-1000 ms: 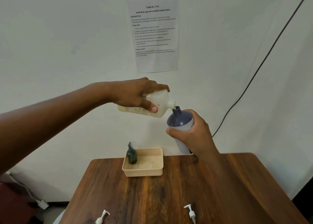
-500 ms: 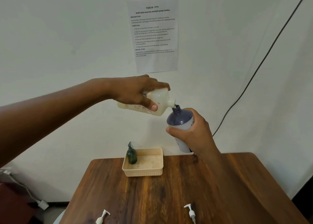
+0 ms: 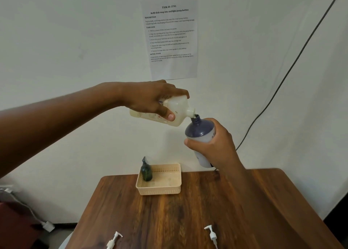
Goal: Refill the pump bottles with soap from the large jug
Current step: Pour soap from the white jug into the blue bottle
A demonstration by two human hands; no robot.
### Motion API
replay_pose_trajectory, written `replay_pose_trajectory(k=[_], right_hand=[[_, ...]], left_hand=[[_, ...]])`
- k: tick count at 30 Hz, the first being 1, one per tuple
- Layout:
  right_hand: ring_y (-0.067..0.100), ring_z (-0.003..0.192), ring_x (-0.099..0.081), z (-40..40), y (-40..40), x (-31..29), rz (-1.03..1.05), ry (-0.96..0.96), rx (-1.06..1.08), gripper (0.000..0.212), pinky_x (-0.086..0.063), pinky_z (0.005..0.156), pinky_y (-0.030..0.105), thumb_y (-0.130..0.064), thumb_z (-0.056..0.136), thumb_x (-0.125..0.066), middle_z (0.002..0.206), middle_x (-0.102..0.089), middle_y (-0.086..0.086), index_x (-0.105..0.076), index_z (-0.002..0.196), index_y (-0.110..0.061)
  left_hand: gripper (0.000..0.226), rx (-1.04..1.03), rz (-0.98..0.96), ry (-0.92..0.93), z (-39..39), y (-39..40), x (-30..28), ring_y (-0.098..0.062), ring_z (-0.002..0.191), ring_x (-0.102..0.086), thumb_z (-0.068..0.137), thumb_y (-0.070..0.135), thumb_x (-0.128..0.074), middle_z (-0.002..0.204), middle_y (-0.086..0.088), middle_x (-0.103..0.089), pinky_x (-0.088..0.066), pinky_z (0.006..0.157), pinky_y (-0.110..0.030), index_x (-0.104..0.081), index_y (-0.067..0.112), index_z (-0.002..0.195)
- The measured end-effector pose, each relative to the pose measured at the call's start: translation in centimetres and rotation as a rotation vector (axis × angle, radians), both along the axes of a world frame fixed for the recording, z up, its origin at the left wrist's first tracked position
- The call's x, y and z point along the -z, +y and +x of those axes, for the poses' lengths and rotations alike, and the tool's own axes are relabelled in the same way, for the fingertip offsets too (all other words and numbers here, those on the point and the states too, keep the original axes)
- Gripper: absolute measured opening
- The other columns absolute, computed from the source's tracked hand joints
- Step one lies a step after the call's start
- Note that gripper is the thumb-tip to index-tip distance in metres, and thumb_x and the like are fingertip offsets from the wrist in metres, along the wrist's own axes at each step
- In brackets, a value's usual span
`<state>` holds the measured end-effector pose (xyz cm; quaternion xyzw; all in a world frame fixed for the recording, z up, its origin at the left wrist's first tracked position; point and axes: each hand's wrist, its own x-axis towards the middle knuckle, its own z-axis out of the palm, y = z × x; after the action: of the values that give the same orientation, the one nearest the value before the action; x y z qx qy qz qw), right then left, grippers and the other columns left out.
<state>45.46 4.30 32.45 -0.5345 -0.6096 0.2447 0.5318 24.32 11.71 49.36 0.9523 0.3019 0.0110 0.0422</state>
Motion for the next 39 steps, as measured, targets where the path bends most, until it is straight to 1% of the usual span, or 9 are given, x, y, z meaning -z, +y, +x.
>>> replay_pose_trajectory(k=[5, 8, 12, 15, 18, 24, 31, 34, 39], right_hand=[[0.002, 0.097, -0.06, -0.1, 0.0, -0.1, 0.005, 0.004, -0.005, 0.079, -0.045, 0.071, 0.014, -0.072, 0.05, -0.073, 0.105, -0.057, -0.029, -0.048, 0.119, -0.043], [0.002, 0.096, -0.06, -0.1, 0.0, -0.2, 0.006, 0.003, -0.005, 0.078, -0.045, 0.071, 0.014, -0.071, 0.051, -0.073, 0.104, -0.057, -0.029, -0.048, 0.119, -0.043], [0.003, 0.097, -0.06, 0.0, 0.1, -0.2, 0.011, 0.002, -0.008, 0.078, -0.046, 0.073, 0.016, -0.071, 0.052, -0.074, 0.105, -0.058, -0.028, -0.049, 0.12, -0.043], [0.001, 0.097, -0.059, -0.1, 0.2, -0.2, 0.002, -0.005, -0.004, 0.078, -0.044, 0.073, 0.014, -0.074, 0.05, -0.07, 0.105, -0.055, -0.031, -0.046, 0.118, -0.045], [-0.005, 0.094, -0.057, -0.2, 0.2, -0.3, -0.008, -0.013, 0.005, 0.07, -0.039, 0.07, 0.009, -0.076, 0.05, -0.069, 0.101, -0.052, -0.036, -0.046, 0.111, -0.05], [-0.002, 0.094, -0.059, -0.2, 0.1, -0.4, 0.003, -0.021, 0.01, 0.074, -0.041, 0.069, 0.01, -0.072, 0.052, -0.072, 0.102, -0.055, -0.033, -0.046, 0.116, -0.047], [0.001, 0.095, -0.06, -0.3, 0.2, -0.4, 0.003, -0.011, -0.005, 0.072, -0.043, 0.073, 0.014, -0.069, 0.054, -0.074, 0.103, -0.055, -0.032, -0.047, 0.117, -0.046], [0.001, 0.096, -0.059, -0.2, 0.1, -0.4, 0.005, -0.012, -0.007, 0.07, -0.042, 0.071, 0.011, -0.07, 0.053, -0.073, 0.103, -0.054, -0.033, -0.047, 0.115, -0.047], [0.0, 0.095, -0.058, -0.2, 0.3, -0.3, 0.01, -0.027, -0.005, 0.072, -0.04, 0.072, 0.01, -0.064, 0.059, -0.075, 0.104, -0.051, -0.034, -0.045, 0.121, -0.043]], left_hand=[[0.075, 0.001, 0.0, 0.005, 0.0, -0.1, -0.2, -0.014, 0.107, -0.052, 0.083, 0.055, -0.067, 0.115, 0.01, -0.059, -0.052, 0.092, -0.035, -0.043, 0.032, 0.15], [0.077, -0.004, 0.0, 0.004, 0.0, -0.1, -0.3, -0.015, 0.108, -0.053, 0.082, 0.056, -0.067, 0.116, 0.011, -0.058, -0.052, 0.093, -0.033, -0.041, 0.032, 0.152], [0.075, 0.0, 0.001, -0.006, 0.0, -0.1, -0.4, -0.018, 0.108, -0.054, 0.083, 0.054, -0.067, 0.117, 0.005, -0.062, -0.052, 0.091, -0.034, -0.044, 0.03, 0.149], [0.075, -0.001, 0.005, -0.004, 0.0, 0.0, -0.5, -0.014, 0.108, -0.05, 0.082, 0.054, -0.067, 0.117, 0.005, -0.061, -0.05, 0.091, -0.03, -0.043, 0.031, 0.15], [0.075, -0.011, 0.004, 0.008, 0.0, 0.0, -0.5, -0.011, 0.108, -0.046, 0.083, 0.055, -0.067, 0.119, 0.005, -0.061, -0.05, 0.094, -0.034, -0.042, 0.034, 0.15], [0.074, -0.025, 0.002, 0.023, -0.2, 0.1, -0.7, -0.01, 0.111, -0.042, 0.083, 0.056, -0.068, 0.118, 0.009, -0.06, -0.046, 0.098, -0.035, -0.04, 0.037, 0.15], [0.068, -0.022, 0.008, 0.036, 0.0, -0.3, -1.0, -0.007, 0.109, -0.041, 0.082, 0.055, -0.068, 0.115, 0.008, -0.062, -0.047, 0.099, -0.043, -0.045, 0.036, 0.144], [0.069, -0.029, 0.007, 0.046, 0.1, -0.6, -1.1, -0.01, 0.111, -0.044, 0.082, 0.056, -0.067, 0.116, 0.007, -0.061, -0.048, 0.099, -0.044, -0.045, 0.037, 0.145], [0.072, -0.044, 0.006, 0.063, 0.2, -0.8, -1.3, -0.014, 0.114, -0.044, 0.081, 0.056, -0.067, 0.117, 0.006, -0.061, -0.047, 0.101, -0.045, -0.044, 0.036, 0.147]])
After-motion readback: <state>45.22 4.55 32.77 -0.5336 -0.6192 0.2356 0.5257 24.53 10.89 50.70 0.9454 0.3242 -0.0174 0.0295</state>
